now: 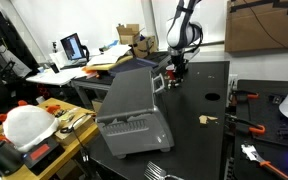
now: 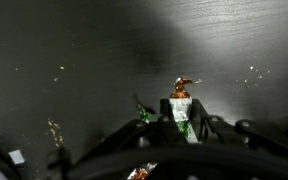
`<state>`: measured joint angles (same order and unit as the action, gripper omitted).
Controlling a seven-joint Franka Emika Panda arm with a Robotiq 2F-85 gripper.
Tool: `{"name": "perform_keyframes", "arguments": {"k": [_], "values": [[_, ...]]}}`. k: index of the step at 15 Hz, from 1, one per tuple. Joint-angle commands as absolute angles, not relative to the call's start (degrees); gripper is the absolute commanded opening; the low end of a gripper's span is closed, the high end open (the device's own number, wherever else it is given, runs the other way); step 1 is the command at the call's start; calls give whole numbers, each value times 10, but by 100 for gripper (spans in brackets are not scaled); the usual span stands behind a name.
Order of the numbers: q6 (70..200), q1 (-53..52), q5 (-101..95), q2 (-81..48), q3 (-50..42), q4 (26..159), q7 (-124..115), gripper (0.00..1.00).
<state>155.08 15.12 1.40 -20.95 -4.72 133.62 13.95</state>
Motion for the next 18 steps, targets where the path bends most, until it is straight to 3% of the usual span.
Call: {"name": "perform_keyframes", "arguments": {"k": [1, 8, 18], "values": [[1502, 159, 35, -179, -53, 1320, 133, 6], [1436, 172, 81, -163, -68, 1268, 132, 6], [1446, 156, 88, -201, -87, 1202, 31, 6]]}}
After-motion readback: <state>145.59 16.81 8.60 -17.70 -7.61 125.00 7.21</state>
